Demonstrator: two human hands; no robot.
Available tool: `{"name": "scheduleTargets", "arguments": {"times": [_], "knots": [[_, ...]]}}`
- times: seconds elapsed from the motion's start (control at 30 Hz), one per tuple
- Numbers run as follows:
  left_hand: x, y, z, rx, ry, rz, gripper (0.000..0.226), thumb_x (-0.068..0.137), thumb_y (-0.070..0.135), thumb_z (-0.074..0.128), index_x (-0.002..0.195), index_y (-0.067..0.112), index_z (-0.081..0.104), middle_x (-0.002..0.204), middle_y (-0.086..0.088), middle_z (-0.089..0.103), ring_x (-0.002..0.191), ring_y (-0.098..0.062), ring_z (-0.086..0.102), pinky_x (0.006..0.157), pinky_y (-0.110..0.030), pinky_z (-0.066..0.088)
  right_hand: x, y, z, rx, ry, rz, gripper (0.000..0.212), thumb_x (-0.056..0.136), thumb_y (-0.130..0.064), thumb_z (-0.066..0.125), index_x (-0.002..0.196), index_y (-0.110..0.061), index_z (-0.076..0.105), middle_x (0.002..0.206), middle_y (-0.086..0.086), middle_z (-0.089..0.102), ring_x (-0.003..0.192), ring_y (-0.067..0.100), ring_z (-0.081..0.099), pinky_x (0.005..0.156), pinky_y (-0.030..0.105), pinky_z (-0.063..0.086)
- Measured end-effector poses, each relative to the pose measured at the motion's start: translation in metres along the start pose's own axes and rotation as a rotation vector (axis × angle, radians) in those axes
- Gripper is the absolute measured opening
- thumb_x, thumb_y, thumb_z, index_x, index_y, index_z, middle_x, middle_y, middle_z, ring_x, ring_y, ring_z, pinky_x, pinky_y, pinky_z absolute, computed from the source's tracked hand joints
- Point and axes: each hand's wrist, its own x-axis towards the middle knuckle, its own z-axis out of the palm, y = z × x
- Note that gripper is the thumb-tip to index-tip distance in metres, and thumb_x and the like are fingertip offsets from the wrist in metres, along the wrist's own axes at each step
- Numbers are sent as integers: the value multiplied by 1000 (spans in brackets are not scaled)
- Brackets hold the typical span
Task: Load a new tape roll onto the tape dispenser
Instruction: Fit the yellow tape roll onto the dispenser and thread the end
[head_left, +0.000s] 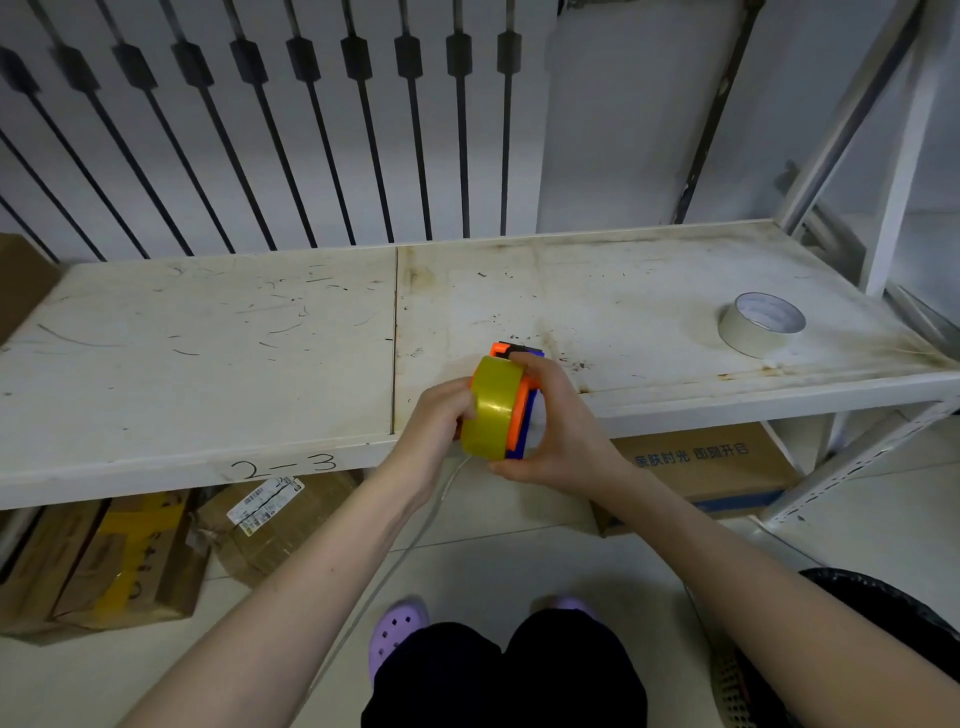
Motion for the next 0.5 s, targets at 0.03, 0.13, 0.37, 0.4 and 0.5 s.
{"name": "scheduleTargets", "arguments": {"times": [0.03, 0.13, 0.37, 0.4, 0.5], "knots": [[-2, -4, -1, -1, -13, 32, 46, 56, 12, 41, 95, -3, 60, 85, -16, 49, 78, -25, 46, 68, -34, 37, 0, 0, -1, -17, -5, -19, 98, 57, -30, 86, 135, -22, 27, 134, -2, 39, 116, 10, 44, 89, 33, 51], [-3, -9, -2, 0, -2, 29, 42, 54, 12, 44, 91, 1, 59, 83, -17, 47, 74, -25, 45, 65, -32, 38, 1, 1, 1, -82, 14, -112, 92, 59, -31, 84, 132, -20, 30, 132, 1, 42, 116, 12, 46, 87, 35, 52], [2, 11, 7, -69, 129, -166, 12, 83, 22, 44, 86, 14, 53, 83, -8, 54, 76, -23, 52, 69, -34, 42, 2, 7, 6, -244, 28, -267, 94, 62, -45, 80, 136, -17, 29, 142, 6, 36, 133, 19, 35, 105, 35, 40], [3, 11, 7, -69, 126, -166, 11, 84, 21, 42, 82, 15, 52, 81, -8, 52, 74, -23, 50, 68, -33, 41, 2, 7, 5, -169, -1, -208, 98, 61, -50, 79, 138, -18, 27, 143, 5, 34, 134, 17, 33, 106, 33, 38], [3, 9, 8, -50, 107, -128, 9, 74, 22, 43, 74, 13, 44, 76, -8, 43, 68, -21, 43, 60, -29, 34, 1, 4, 3, 101, -39, 53, 97, 62, -54, 76, 138, -24, 25, 137, -3, 37, 126, 11, 41, 100, 33, 45]]}}
